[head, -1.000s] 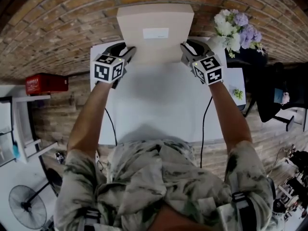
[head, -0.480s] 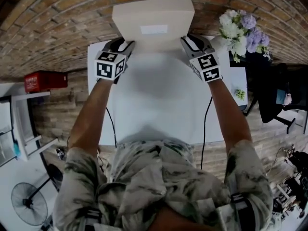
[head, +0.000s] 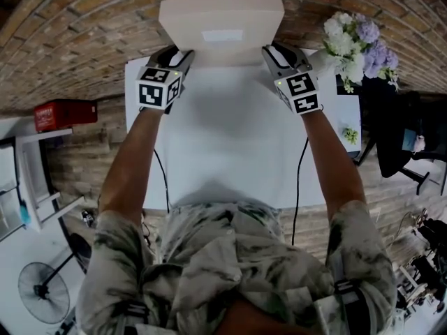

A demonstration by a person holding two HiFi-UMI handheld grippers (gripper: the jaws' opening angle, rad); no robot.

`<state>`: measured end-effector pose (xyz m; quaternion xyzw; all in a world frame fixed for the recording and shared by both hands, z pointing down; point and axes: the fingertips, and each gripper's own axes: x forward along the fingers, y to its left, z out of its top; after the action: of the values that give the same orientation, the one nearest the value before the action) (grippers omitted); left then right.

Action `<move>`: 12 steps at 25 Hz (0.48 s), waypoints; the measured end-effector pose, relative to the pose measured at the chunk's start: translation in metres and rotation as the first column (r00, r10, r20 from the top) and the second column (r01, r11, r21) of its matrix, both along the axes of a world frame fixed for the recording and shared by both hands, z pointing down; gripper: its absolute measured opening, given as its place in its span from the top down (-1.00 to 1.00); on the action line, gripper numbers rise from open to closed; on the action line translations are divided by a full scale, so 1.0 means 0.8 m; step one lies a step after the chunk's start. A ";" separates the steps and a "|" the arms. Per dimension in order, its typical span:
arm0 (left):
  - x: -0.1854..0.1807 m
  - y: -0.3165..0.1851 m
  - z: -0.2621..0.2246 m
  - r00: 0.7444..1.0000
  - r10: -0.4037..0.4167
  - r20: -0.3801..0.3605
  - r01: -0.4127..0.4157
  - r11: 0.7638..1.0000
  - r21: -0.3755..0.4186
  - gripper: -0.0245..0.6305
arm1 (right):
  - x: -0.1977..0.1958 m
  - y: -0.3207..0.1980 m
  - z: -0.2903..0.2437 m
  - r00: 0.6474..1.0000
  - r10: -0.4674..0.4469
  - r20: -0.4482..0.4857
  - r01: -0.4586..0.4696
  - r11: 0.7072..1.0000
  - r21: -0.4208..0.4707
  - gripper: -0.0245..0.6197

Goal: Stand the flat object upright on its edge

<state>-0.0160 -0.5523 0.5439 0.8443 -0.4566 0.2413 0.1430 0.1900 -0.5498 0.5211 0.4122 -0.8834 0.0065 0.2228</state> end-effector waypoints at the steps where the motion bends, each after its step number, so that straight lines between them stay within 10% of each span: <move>1: 0.000 -0.001 0.001 1.000 -0.001 0.000 0.001 1.000 -0.001 0.39 | 0.000 -0.001 0.001 1.000 0.001 0.002 -0.001 1.000 -0.002 0.57; 12: -0.003 -0.011 0.005 1.000 -0.001 0.006 0.001 1.000 -0.004 0.38 | -0.001 -0.009 0.005 1.000 0.015 0.017 -0.015 1.000 -0.010 0.56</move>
<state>-0.0187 -0.5610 0.5478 0.8430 -0.4572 0.2445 0.1433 0.1889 -0.5573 0.5253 0.4176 -0.8822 0.0162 0.2172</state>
